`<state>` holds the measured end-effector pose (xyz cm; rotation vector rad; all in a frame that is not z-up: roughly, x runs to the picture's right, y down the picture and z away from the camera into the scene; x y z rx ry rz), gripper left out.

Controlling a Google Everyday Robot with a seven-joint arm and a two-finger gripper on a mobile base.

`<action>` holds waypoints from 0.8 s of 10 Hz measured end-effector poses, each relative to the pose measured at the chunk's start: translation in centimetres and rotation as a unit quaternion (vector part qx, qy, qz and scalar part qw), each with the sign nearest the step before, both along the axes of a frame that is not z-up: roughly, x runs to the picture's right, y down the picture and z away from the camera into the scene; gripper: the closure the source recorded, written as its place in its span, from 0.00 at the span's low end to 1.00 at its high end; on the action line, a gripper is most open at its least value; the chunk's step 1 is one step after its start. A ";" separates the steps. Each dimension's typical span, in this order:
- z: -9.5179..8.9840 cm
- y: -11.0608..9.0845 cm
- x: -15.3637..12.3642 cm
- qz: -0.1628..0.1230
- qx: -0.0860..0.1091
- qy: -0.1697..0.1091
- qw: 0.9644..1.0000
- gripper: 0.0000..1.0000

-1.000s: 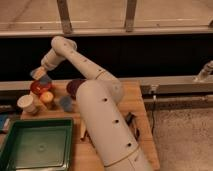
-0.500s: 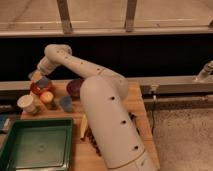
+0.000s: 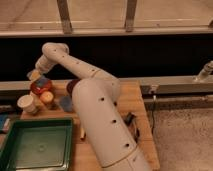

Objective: Place sponge in red bowl

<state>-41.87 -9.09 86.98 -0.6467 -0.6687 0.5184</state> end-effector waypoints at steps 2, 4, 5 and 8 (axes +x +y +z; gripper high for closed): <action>1.1 0.1 -0.2 0.013 -0.021 -0.019 1.000 1.00; 1.9 0.2 -0.2 0.022 -0.041 -0.034 0.998 1.00; 2.3 0.4 -0.5 0.023 -0.052 -0.045 0.997 1.00; 2.7 0.5 -0.5 0.026 -0.060 -0.054 0.996 0.95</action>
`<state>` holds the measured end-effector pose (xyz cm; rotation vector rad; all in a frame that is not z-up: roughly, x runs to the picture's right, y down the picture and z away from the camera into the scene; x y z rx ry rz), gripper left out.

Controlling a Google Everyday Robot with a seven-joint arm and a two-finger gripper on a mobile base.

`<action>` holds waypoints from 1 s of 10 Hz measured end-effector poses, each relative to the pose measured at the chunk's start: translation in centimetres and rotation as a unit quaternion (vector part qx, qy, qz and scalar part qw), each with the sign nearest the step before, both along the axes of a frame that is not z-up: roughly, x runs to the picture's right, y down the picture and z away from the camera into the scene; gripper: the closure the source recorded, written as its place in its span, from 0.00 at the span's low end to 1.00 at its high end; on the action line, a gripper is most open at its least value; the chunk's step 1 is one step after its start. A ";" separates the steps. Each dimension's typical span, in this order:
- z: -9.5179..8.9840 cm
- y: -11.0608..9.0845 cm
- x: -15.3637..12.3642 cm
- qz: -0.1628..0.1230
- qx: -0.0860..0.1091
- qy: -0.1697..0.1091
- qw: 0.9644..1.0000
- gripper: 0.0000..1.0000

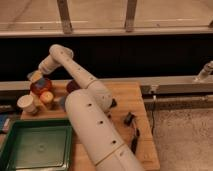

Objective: Place sponge in red bowl

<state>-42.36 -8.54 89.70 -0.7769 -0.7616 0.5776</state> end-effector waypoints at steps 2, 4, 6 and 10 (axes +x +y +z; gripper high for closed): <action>0.0 0.0 0.1 0.000 0.000 0.001 1.000 0.97; 0.0 0.1 0.0 -0.001 0.000 0.000 1.000 0.96; 0.0 0.1 -0.2 -0.002 0.000 0.000 1.000 0.79; 0.1 0.2 -0.1 -0.002 0.000 0.000 1.000 0.40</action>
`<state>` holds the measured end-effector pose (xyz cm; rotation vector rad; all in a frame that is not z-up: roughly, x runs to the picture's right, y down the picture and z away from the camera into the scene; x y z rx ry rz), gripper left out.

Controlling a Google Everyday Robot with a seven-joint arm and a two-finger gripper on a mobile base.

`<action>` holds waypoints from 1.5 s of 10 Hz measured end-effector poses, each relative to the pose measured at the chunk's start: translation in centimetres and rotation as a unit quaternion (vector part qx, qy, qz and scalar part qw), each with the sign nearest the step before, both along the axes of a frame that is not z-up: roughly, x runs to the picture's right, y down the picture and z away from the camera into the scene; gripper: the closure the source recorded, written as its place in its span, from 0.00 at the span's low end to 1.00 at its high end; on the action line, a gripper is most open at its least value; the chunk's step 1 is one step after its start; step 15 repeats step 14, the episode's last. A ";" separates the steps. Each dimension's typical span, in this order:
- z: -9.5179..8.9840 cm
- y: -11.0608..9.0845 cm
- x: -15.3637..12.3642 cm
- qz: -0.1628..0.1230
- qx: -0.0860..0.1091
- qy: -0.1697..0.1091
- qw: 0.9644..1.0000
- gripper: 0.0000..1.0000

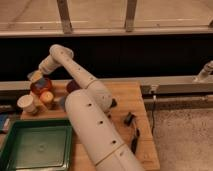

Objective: Place sponge in red bowl

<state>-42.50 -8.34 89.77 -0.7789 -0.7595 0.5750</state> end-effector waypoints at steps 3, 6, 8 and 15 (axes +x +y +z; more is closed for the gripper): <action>0.0 0.0 0.1 0.000 0.000 0.000 1.000 0.20; 0.0 0.0 0.1 0.000 0.000 0.000 1.000 0.20; 0.0 0.0 0.1 0.000 0.000 0.000 1.000 0.20; 0.0 0.0 0.1 0.000 0.000 0.000 1.000 0.20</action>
